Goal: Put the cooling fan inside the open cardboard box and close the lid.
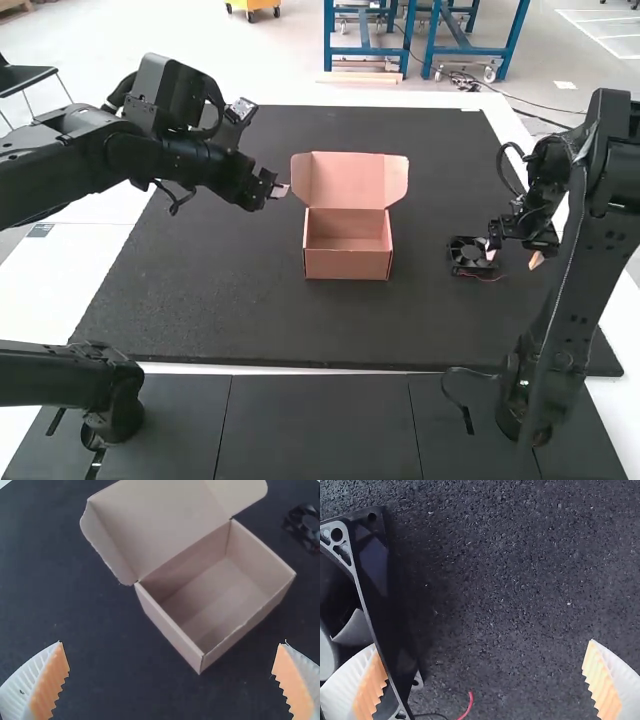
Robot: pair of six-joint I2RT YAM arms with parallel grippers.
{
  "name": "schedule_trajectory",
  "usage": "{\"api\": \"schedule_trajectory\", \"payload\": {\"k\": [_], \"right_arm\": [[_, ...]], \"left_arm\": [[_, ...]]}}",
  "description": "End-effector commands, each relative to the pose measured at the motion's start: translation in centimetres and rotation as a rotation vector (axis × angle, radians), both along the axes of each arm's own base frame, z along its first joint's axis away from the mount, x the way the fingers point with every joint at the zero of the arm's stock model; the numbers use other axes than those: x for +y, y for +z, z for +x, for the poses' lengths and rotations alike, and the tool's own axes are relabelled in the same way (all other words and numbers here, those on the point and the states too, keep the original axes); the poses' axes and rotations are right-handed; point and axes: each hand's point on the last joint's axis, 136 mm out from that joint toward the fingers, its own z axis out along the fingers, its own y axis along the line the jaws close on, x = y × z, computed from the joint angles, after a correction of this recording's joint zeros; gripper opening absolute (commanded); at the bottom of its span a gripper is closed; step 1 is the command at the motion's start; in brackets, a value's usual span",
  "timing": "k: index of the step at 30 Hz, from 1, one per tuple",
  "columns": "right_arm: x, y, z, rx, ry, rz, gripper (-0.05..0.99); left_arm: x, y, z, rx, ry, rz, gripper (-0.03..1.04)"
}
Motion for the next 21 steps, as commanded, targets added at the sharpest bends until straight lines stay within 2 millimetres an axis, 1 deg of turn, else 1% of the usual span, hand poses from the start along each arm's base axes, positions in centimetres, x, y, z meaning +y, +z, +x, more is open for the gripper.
{"api": "schedule_trajectory", "payload": {"k": [1,5,9,10,11,14,17,18,21], "right_arm": [[0.6,-0.2,0.3,0.018,0.034,-0.008,0.85],[0.8,-0.6,0.2,0.032,0.036,0.001,0.78],[1.1,-0.5,0.6,0.024,0.028,0.023,0.55],[1.3,-0.4,0.8,0.018,0.028,0.032,0.52],[1.4,-0.3,1.0,0.015,0.027,0.041,0.46],[1.9,-0.1,1.4,-0.001,0.024,0.071,0.21],[2.2,0.1,1.8,-0.016,0.02,0.096,0.0],[2.4,0.2,1.8,-0.015,0.019,0.106,-0.02],[2.6,0.4,1.8,-0.012,0.017,0.118,-0.02]], "left_arm": [[0.1,1.7,0.5,-0.033,0.014,-0.019,0.96],[0.1,1.7,0.4,-0.033,0.014,-0.019,0.96],[0.2,1.9,0.4,-0.035,0.014,-0.021,0.96],[0.2,2.0,0.4,-0.037,0.014,-0.022,0.96],[0.2,2.0,0.4,-0.035,0.014,-0.021,0.96],[0.4,1.7,0.4,-0.027,0.021,-0.015,0.96],[1.1,1.2,0.4,-0.006,0.038,-0.002,0.96],[1.5,1.0,0.4,0.001,0.048,0.005,0.96],[2.5,0.7,0.4,0.007,0.067,0.021,0.96]]}}
